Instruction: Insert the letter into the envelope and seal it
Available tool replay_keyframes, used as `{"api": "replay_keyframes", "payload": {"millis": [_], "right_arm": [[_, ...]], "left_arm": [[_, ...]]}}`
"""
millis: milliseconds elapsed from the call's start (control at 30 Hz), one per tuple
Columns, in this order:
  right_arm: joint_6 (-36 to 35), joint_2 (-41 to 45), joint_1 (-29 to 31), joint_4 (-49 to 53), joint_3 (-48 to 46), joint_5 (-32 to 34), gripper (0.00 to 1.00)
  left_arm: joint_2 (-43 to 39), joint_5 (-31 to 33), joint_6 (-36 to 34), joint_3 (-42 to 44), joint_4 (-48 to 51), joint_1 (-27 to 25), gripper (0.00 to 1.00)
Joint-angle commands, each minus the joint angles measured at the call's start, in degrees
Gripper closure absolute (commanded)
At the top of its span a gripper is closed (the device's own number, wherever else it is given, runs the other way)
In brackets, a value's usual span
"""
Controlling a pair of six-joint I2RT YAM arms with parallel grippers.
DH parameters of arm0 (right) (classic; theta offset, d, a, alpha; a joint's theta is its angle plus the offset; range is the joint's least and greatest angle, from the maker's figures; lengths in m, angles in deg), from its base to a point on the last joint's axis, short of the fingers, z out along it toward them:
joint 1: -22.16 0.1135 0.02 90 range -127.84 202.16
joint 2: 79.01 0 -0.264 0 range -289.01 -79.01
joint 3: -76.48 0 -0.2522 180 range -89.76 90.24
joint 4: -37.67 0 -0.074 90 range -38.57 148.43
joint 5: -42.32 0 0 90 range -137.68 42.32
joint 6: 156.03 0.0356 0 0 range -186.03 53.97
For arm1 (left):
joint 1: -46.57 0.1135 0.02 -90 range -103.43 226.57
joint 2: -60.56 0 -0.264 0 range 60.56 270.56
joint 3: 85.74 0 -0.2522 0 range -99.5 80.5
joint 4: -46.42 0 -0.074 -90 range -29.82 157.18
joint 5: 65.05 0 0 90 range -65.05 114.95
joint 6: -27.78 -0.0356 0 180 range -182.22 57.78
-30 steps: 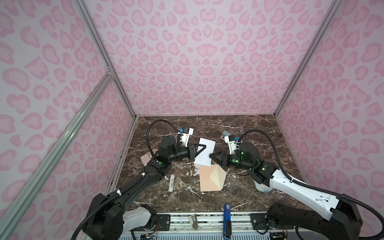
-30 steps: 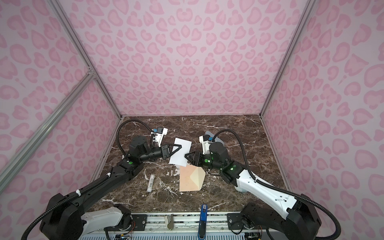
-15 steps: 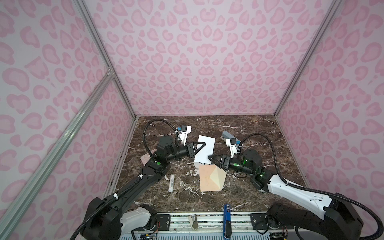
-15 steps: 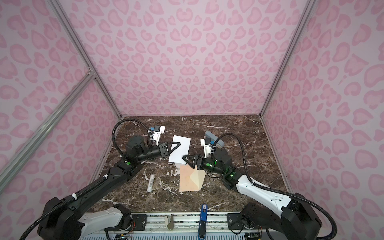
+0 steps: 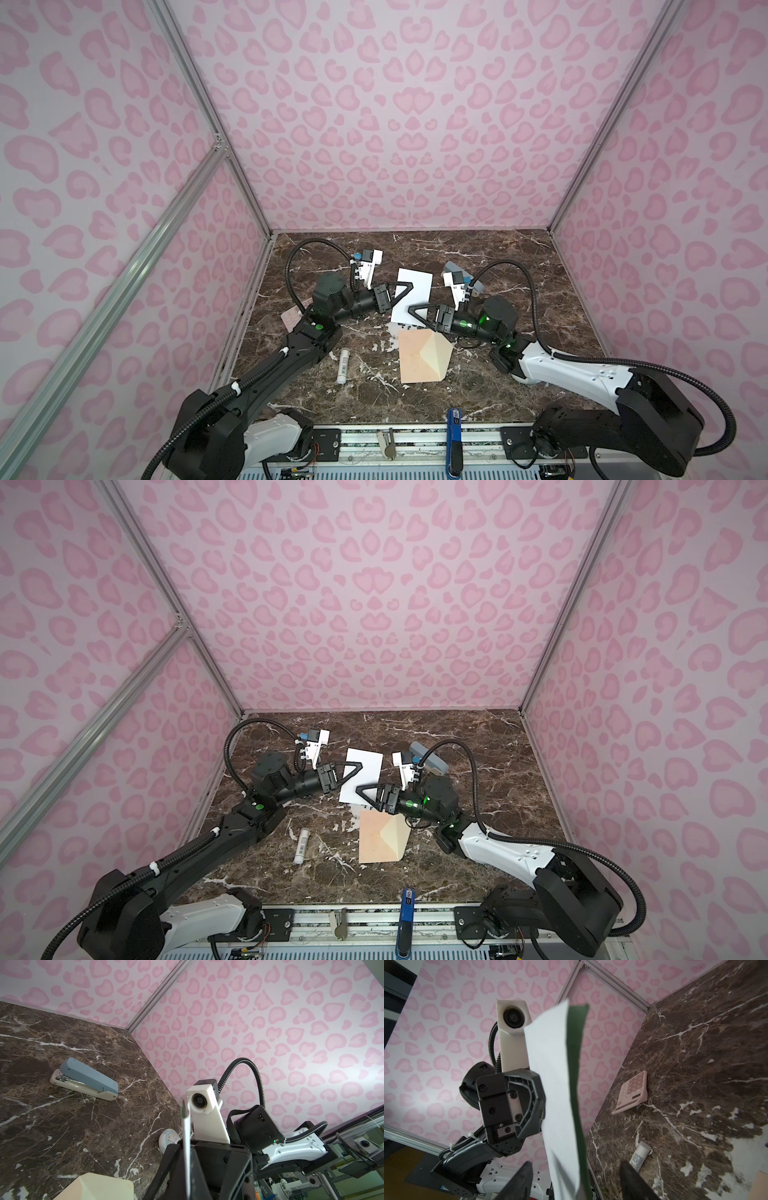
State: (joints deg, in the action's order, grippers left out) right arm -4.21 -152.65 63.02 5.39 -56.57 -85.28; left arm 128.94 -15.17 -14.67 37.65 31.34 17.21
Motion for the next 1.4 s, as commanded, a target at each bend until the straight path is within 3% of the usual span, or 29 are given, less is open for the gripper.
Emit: {"api": "replay_keyframes", "payload": {"millis": [0, 133, 700, 800, 933, 1033, 1133, 1233, 1367], "right_arm": [[2.70, -0.52, 0.14, -7.79, 0.27, -1.69, 0.36], [2.08, -0.53, 0.62, -5.55, 1.48, -2.02, 0.41], [0.89, 0.20, 0.99, -0.78, 1.39, -0.29, 0.82], [0.61, 0.17, 1.06, 0.85, 1.44, -0.03, 0.89], [-0.36, 0.49, 0.93, 3.42, 1.40, 0.64, 0.95], [-1.23, 1.19, 0.72, 5.52, 1.18, 1.34, 0.97], [-3.47, 2.76, 0.13, 10.55, 1.38, 2.13, 0.98], [-7.86, 5.97, -0.74, 20.70, 2.16, 4.49, 0.99], [-15.13, 10.66, -1.12, 36.59, 4.16, 10.29, 1.00]], "left_arm": [[0.09, -0.75, 0.59, 0.09, -3.00, 0.01, 0.96], [0.17, -0.48, 0.40, 0.25, -2.76, 0.01, 0.96], [-0.59, -0.05, 0.02, 1.92, -2.09, -0.08, 0.95], [-1.22, 0.65, -0.54, 2.32, -0.94, -0.12, 0.80], [-2.26, 1.25, -1.23, 2.69, 0.21, -0.08, 0.70], [-3.39, 1.75, -2.12, 2.61, 1.62, -0.08, 0.49], [-5.41, 3.22, -4.14, 2.30, 4.91, -0.08, 0.38], [-8.76, 8.12, -8.90, 0.98, 14.21, -0.05, 0.32], [-13.78, 19.48, -16.06, -1.31, 31.54, -0.03, 0.29]]}}
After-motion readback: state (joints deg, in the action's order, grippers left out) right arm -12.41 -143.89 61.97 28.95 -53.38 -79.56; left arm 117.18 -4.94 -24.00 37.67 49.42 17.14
